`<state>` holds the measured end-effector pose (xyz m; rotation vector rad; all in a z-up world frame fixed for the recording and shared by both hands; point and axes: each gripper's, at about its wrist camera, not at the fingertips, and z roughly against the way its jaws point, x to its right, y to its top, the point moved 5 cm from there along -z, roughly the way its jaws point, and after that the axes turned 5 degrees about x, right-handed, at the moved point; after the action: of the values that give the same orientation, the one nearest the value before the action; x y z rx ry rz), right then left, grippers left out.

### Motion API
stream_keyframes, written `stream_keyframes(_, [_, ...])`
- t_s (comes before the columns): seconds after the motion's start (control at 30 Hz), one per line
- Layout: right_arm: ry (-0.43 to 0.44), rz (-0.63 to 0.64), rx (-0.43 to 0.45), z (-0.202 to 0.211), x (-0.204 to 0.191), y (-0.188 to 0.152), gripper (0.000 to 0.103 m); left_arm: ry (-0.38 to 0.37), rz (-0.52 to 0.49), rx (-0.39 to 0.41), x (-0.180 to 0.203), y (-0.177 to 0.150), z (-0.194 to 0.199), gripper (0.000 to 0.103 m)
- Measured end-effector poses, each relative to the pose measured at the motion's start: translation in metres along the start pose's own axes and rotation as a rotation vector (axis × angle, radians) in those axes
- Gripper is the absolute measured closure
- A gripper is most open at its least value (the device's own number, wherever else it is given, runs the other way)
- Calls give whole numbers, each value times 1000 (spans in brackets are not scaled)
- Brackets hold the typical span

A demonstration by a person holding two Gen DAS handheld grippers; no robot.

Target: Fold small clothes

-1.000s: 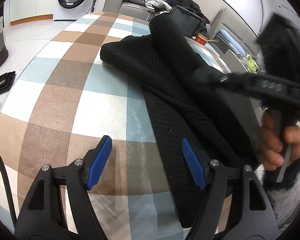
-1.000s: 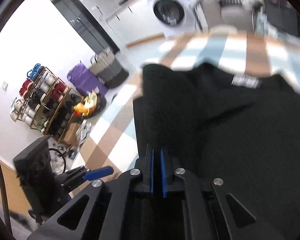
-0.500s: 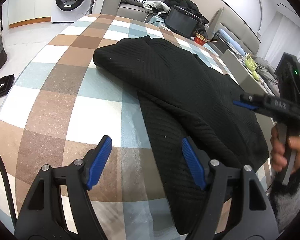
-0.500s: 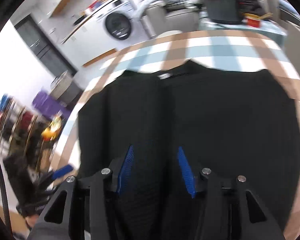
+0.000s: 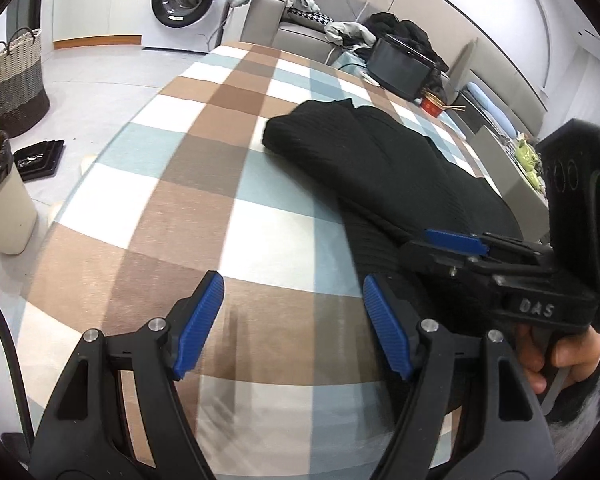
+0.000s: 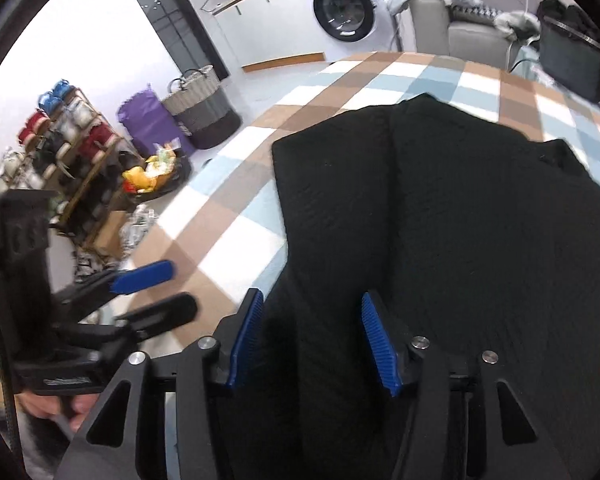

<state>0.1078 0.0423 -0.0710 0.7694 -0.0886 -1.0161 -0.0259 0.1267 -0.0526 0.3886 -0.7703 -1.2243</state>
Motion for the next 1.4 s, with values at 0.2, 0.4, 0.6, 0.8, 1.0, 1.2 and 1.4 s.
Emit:
stream_keyframes(0.2, [-32,-219,158,45,51,5,92,-1,5,0,0,-1,0,33])
stream_keyframes(0.4, [-40,-527,140,65,122,-34,89,-30,-10,-19,14,-1,-15,33])
stream_keyframes(0.6, [-69,-423,142,76,103,-31,50,-54,-53,-27,36,3,-26,33])
stream_keyframes(0.8, [-61,-96,100,45,32,-1,46,-10,-72,-40,40,3,-29,33])
stream_keyframes(1.0, [-108,-3,22,-4,13,11,46,58,-77,-31,30,4,-21,33])
stream_keyframes(1.2, [-133,-17,30,-19,22,14,80,65,-69,-28,20,2,-16,33])
stream_keyframes(1.4, [25,-271,182,20,58,23,90,56,-67,-29,19,1,-17,33])
